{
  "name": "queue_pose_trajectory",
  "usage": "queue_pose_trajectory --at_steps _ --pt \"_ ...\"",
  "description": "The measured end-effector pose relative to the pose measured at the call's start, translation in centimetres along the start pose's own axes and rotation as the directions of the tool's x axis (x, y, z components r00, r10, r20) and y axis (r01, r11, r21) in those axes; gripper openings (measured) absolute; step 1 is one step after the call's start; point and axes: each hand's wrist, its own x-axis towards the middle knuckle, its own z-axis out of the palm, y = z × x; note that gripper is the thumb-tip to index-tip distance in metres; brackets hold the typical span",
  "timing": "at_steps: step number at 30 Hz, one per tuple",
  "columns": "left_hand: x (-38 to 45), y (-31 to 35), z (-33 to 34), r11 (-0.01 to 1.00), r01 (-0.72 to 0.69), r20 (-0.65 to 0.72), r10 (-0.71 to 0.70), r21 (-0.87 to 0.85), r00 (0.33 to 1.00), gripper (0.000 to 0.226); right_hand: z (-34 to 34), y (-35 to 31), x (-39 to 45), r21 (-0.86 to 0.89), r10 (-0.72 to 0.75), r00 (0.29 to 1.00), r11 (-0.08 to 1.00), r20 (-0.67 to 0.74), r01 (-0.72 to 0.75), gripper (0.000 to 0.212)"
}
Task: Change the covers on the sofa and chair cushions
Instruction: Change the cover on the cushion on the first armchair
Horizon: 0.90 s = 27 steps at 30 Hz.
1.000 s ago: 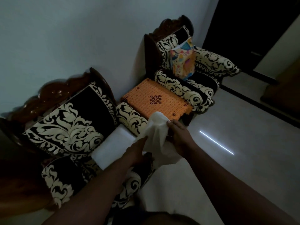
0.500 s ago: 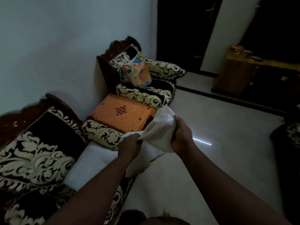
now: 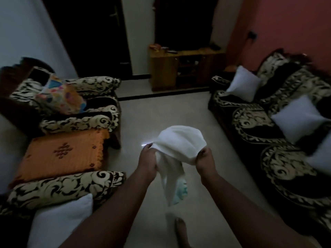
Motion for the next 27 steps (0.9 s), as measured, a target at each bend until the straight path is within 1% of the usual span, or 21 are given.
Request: queue_pose_trajectory --at_steps 1,2,4,5,6,8,10,12,15,17,19,20,23,24,25,27 --pt "-0.5 -1.0 1.1 0.997 0.036 0.056 -0.032 -0.069 0.998 0.017 -1.2 0.9 -1.1 0.017 0.008 1.0 1.0 -0.026 -0.008 0.023" --pt "-1.0 -1.8 2.2 0.989 0.072 0.096 -0.06 -0.127 0.994 0.021 -2.1 1.6 -2.0 0.042 0.063 0.997 0.997 -0.035 -0.061 0.025" --pt "-2.9 -3.4 4.6 0.97 0.156 0.172 -0.124 -0.188 0.977 0.024 -4.7 2.7 -3.6 0.136 0.233 0.972 0.963 0.008 -0.232 0.034" --pt "-4.0 -4.1 6.0 0.962 0.203 0.206 -0.165 -0.182 0.965 0.023 -6.3 2.9 -4.7 0.183 0.307 0.95 0.932 0.059 -0.313 0.038" --pt "-5.2 -4.8 7.4 0.954 0.251 0.234 -0.21 -0.162 0.949 0.022 -8.0 3.1 -5.9 0.232 0.349 0.93 0.9 0.119 -0.368 0.038" --pt "-7.8 -5.7 9.9 0.935 0.347 0.294 -0.313 -0.07 0.903 0.029 -11.3 3.5 -8.3 0.314 0.364 0.91 0.856 0.198 -0.411 0.035" --pt "-10.3 -6.6 12.5 0.929 0.37 0.355 -0.35 0.012 0.867 0.036 -14.6 5.1 -10.1 0.37 0.354 0.91 0.833 0.215 -0.412 0.034" --pt "-12.6 -7.3 14.7 0.933 0.354 0.392 -0.348 0.061 0.852 0.035 -17.4 6.8 -11.5 0.414 0.342 0.918 0.82 0.198 -0.395 0.034" --pt "-16.2 -9.8 18.5 0.947 0.27 0.462 -0.321 0.174 0.827 0.034 -22.1 9.8 -13.1 0.528 0.398 0.911 0.753 0.109 -0.392 0.035" --pt "-18.0 -12.2 20.8 0.941 0.217 0.505 -0.324 0.26 0.8 0.042 -25.3 11.8 -14.2 0.592 0.407 0.911 0.719 0.067 -0.365 0.033" --pt "-21.0 -14.8 23.9 0.92 0.178 0.566 -0.359 0.35 0.742 0.055 -29.3 14.5 -15.4 0.654 0.414 0.91 0.686 0.01 -0.319 0.029" --pt "-22.7 -16.1 25.7 0.91 0.15 0.605 -0.373 0.387 0.704 0.058 -31.6 16.0 -16.0 0.685 0.417 0.909 0.668 -0.019 -0.292 0.026" --pt "-27.8 -20.8 30.3 0.86 0.042 0.696 -0.44 0.508 0.568 0.051 -38.3 20.5 -17.9 0.767 0.449 0.886 0.607 -0.113 -0.21 0.016" --pt "-29.5 -22.7 31.8 0.822 0.005 0.689 -0.48 0.569 0.544 0.046 -40.6 21.9 -18.6 0.792 0.451 0.88 0.588 -0.149 -0.167 0.019" --pt "-31.0 -24.9 33.4 0.783 -0.025 0.666 -0.512 0.622 0.543 0.042 -42.9 23.7 -19.3 0.817 0.461 0.869 0.562 -0.18 -0.129 0.022" --pt "-33.5 -28.9 36.0 0.713 -0.026 0.597 -0.566 0.701 0.569 0.042 -46.7 26.8 -21.0 0.857 0.493 0.844 0.509 -0.214 -0.08 0.023"
